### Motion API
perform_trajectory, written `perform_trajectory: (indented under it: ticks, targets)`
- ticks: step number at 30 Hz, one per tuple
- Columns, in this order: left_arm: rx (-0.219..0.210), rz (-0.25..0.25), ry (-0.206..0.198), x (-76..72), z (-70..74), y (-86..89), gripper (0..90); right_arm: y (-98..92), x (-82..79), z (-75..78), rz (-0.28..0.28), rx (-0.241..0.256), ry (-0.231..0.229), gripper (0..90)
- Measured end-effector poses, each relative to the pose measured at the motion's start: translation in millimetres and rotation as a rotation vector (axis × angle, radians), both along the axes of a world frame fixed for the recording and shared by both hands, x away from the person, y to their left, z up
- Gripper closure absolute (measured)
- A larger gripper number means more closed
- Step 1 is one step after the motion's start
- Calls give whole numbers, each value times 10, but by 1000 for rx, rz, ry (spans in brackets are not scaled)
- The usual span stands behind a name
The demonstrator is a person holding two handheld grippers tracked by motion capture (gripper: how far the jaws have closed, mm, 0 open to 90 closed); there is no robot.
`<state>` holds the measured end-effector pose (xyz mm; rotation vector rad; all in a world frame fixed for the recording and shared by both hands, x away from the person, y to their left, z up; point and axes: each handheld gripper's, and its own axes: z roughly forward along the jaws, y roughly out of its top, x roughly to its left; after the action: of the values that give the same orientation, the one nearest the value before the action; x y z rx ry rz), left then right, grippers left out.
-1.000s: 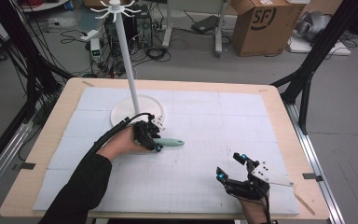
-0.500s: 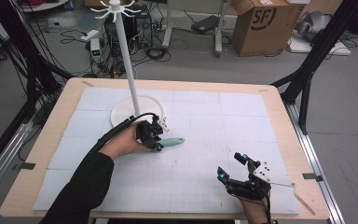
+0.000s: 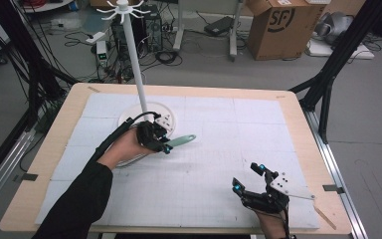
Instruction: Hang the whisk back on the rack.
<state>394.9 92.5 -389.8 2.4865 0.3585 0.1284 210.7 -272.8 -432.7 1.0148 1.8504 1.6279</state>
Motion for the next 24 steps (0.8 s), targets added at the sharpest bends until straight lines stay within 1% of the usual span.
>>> perform_trajectory:
  ticks: [1,2,4,6,9,10,11,12,13,14,15,16,17,19,21,22,23,24]
  targets:
    - [-28,9,-11,-15,63,32,694,3,-2,0,-1,1,3,155]
    - [-41,17,-24,-26,97,47,694,7,-4,0,-2,3,10,155]
    - [-44,37,-78,-76,175,65,695,10,3,-3,-1,-1,6,155]
    - [-71,48,-106,-127,232,82,695,15,5,-5,0,-2,7,155]
    - [-138,45,-115,-191,303,112,695,16,6,-6,-2,-6,5,155]
    - [-157,42,-113,-205,321,120,695,18,-1,-7,0,-2,17,155]
    - [-174,42,-110,-217,336,127,695,17,2,-9,-1,-5,16,155]
    - [-174,42,-110,-217,336,127,695,16,5,-11,-1,-6,12,155]
    - [-184,41,-117,-227,356,138,695,16,4,-11,-2,-6,13,155]
    - [-212,47,-120,-233,393,175,694,16,4,-12,-2,-6,12,155]
    - [-212,47,-120,-233,393,175,695,16,4,-12,-2,-7,13,155]
    - [-234,57,-120,-230,425,215,694,16,4,-12,-3,-7,12,155]
    - [-234,57,-120,-230,425,215,694,18,2,-14,-5,-4,18,155]
    - [-258,75,-125,-224,473,286,694,15,11,-18,-5,-9,9,155]
    - [-287,91,-131,-214,516,352,694,17,7,-18,-7,-6,19,155]
    - [-300,101,-133,-212,544,389,694,17,10,-19,-8,-8,15,155]
    - [-300,101,-133,-212,544,389,694,16,10,-20,-9,-8,16,155]
    - [-325,115,-148,-210,617,459,694,15,11,-21,-10,-10,15,155]
